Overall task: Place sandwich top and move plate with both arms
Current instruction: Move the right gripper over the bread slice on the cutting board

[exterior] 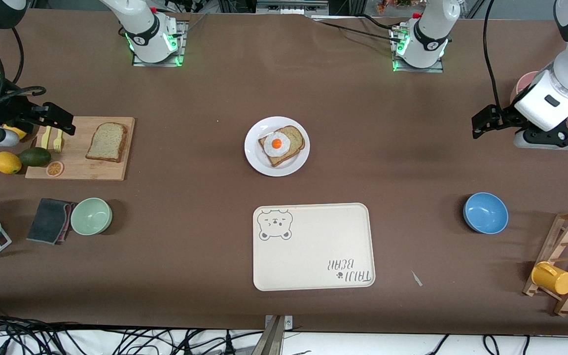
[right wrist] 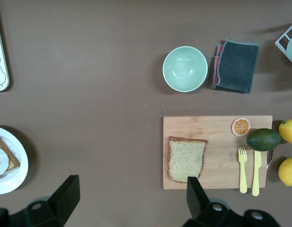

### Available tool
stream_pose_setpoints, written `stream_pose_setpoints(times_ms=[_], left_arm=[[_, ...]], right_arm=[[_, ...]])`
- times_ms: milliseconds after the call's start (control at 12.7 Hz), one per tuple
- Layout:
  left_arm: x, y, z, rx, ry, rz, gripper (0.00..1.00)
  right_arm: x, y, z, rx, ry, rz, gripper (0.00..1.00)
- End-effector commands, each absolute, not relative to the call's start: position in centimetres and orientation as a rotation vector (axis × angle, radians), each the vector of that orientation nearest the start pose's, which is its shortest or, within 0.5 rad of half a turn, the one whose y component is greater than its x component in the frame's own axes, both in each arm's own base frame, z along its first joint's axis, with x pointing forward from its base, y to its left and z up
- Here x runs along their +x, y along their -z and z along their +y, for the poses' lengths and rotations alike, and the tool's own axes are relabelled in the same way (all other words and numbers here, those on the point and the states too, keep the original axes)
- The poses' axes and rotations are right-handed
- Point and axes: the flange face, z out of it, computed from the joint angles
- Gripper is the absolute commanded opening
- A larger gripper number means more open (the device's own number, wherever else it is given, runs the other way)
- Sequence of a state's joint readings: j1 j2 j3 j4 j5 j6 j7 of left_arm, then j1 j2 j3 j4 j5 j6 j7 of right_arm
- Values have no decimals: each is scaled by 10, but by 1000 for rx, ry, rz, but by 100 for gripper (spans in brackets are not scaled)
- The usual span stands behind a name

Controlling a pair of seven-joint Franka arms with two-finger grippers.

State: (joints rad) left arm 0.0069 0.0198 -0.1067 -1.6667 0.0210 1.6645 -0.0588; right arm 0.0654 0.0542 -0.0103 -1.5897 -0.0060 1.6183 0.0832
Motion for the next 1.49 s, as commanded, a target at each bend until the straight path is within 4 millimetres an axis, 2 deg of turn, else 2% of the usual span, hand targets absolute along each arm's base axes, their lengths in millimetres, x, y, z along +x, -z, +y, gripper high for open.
stream_pose_setpoints(times_ms=[0, 550, 864, 1414], left_arm=[[557, -581, -52, -3130, -35, 69, 100], [557, -580, -52, -3129, -39, 52, 100], [559, -579, -29, -3131, -45, 11, 100], [559, -579, -31, -3139, -41, 12, 100]], right_arm=[[563, -598, 31, -3131, -23, 70, 100], [561, -598, 26, -3132, -44, 85, 100], [561, -598, 26, -3132, -44, 82, 100], [561, -597, 26, -3130, -44, 85, 100]])
